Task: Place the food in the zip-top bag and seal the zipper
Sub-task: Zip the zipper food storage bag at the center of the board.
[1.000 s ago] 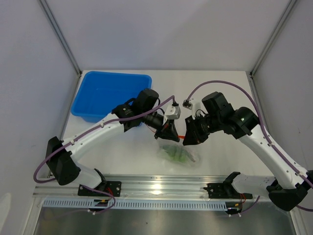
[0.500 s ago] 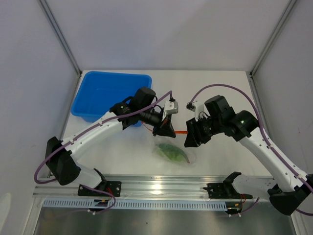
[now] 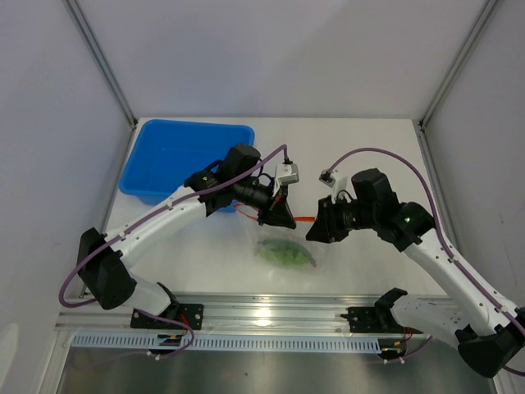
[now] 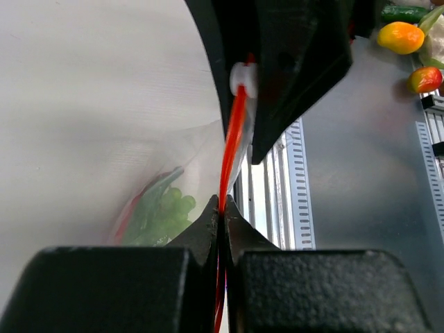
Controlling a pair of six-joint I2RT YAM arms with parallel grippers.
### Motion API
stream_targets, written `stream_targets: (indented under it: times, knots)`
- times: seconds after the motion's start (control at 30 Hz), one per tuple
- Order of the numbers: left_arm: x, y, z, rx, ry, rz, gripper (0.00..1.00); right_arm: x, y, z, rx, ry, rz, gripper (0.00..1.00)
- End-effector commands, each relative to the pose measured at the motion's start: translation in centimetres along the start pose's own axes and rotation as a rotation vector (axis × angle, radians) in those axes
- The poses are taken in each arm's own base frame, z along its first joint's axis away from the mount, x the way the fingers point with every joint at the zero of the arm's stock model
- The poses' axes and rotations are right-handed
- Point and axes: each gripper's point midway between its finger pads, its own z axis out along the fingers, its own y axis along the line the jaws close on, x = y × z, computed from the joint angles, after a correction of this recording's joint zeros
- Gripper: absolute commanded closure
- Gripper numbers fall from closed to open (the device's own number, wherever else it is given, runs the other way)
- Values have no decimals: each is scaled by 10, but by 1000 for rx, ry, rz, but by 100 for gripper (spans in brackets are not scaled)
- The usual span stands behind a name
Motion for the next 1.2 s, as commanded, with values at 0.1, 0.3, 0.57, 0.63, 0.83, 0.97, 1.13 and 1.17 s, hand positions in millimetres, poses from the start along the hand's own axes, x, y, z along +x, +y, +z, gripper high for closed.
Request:
stream_targets:
  times: [0.1, 0.3, 0.57, 0.63, 0.83, 0.97, 1.13, 1.17]
  knots:
    - [-7, -9, -4, 37, -41, -1, 99, -31, -5, -3, -36, -160, 10, 100]
    - [-6, -15, -10, 47, -56, -13, 99, -38, -16, -9, -11, -216, 45, 100]
    - [-40, -24, -13, 65, -184, 0, 68, -35, 4, -2, -164, -198, 59, 100]
    - [-50, -27, -15, 79, -215, 8, 61, -35, 6, -2, -182, -195, 53, 100]
    - [-62, -29, -14, 98, -245, 7, 48, -34, 11, -1, -222, -188, 48, 100]
    - [-66, -31, -13, 125, -245, 10, 48, -33, 11, -1, -226, -192, 50, 100]
    - [-66, -27, -10, 127, -235, 1, 48, -33, 13, -1, -233, -190, 50, 100]
    - [-67, -25, -9, 128, -233, -6, 48, -32, 13, -1, -234, -188, 49, 100]
